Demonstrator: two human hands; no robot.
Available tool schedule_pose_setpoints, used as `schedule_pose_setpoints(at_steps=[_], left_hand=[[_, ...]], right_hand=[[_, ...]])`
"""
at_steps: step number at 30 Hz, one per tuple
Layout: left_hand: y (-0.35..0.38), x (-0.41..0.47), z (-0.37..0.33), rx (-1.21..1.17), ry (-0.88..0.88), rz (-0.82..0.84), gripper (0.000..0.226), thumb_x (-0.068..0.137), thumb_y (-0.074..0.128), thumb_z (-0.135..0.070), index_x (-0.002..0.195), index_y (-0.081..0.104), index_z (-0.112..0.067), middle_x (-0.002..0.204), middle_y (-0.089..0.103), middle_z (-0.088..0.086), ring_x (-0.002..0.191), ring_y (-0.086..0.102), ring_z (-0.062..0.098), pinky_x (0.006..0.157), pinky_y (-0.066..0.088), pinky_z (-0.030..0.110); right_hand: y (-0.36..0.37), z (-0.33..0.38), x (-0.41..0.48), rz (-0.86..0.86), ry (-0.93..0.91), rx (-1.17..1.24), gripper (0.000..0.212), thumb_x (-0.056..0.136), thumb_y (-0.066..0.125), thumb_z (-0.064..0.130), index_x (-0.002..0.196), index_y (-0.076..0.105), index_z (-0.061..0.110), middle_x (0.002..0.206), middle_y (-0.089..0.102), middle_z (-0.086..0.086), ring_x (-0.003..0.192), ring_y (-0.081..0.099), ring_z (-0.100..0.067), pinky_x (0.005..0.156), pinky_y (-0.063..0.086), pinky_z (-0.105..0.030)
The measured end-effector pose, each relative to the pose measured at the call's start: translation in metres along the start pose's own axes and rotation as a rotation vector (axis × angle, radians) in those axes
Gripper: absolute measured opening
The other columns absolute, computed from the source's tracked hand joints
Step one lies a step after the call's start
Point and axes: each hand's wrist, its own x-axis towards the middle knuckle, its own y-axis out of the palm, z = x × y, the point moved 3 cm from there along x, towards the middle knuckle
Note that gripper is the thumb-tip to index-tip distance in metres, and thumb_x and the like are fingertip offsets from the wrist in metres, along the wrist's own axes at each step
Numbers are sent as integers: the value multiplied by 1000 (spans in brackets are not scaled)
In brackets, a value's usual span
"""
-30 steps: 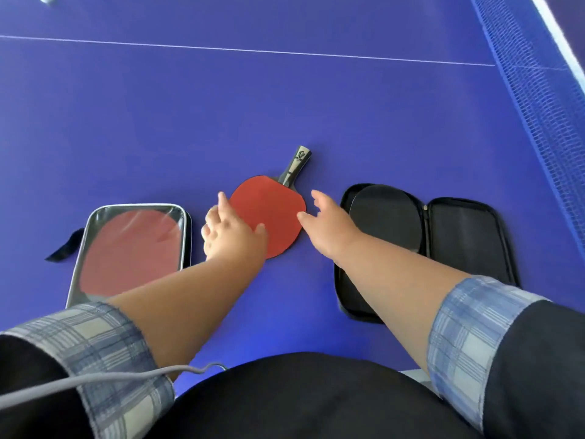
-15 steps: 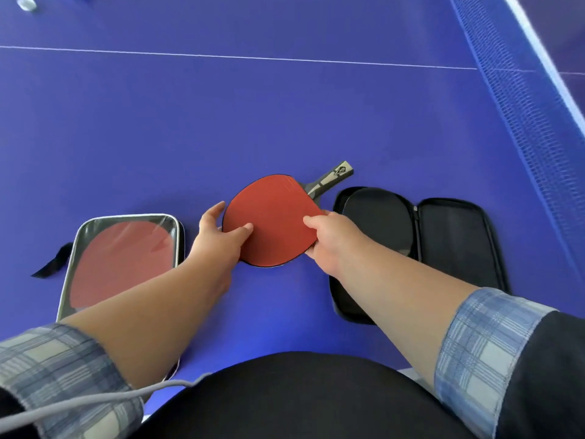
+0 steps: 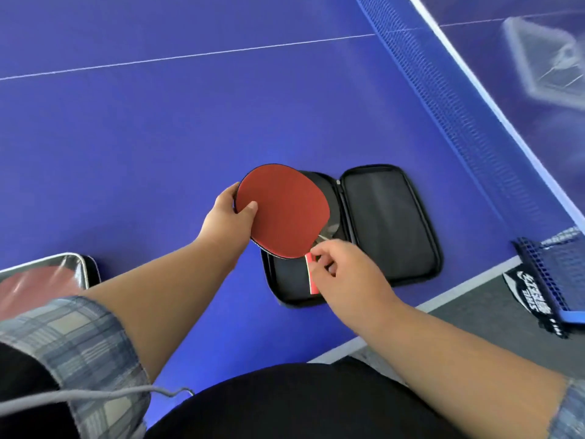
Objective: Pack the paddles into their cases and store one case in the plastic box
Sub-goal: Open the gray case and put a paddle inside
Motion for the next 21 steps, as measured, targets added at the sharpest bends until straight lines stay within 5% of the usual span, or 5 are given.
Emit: schedule_pose_setpoints(at_steps=[2, 6, 12, 16, 21], left_hand=[[15, 11, -8, 26, 13, 23, 49, 87, 54, -49, 134, 41, -55, 108, 60, -21, 89, 68, 14, 60, 54, 27], [43, 34, -19, 40, 22, 80, 49, 94, 52, -42, 141, 40, -49, 124, 58, -16, 110, 61, 15, 90, 54, 37], [61, 50, -21, 347, 29, 16, 57, 97, 45, -48, 151, 30, -41, 125, 51, -7, 98, 57, 21, 76, 48, 32], [72, 50, -20, 565, 74, -7, 71, 97, 47, -46, 157, 14, -29, 150, 39, 4, 133, 41, 31, 103, 43, 48], [71, 41, -8, 461, 120, -48, 81, 94, 58, -36, 158, 10, -22, 154, 33, 3, 135, 41, 23, 102, 42, 38]], right_hand=[[-21, -17, 13, -151, -98, -199, 47, 85, 70, 36, 129, 56, 31, 117, 62, 12, 108, 57, -13, 90, 51, -35], [-19, -56, 38, 112, 122, -160, 77, 91, 68, 26, 156, 26, 30, 143, 55, 1, 127, 56, -19, 100, 47, -35], [15, -73, 35, 117, 163, 3, 75, 94, 64, 24, 156, 24, 33, 118, 63, 6, 97, 65, -15, 83, 55, -37], [20, -80, 37, 121, 152, 94, 86, 91, 68, 26, 159, 15, 35, 117, 63, 9, 97, 64, -13, 81, 52, -32], [23, -84, 41, 114, 145, 203, 89, 91, 68, 32, 159, 11, 39, 113, 64, 7, 98, 64, -14, 87, 54, -36]])
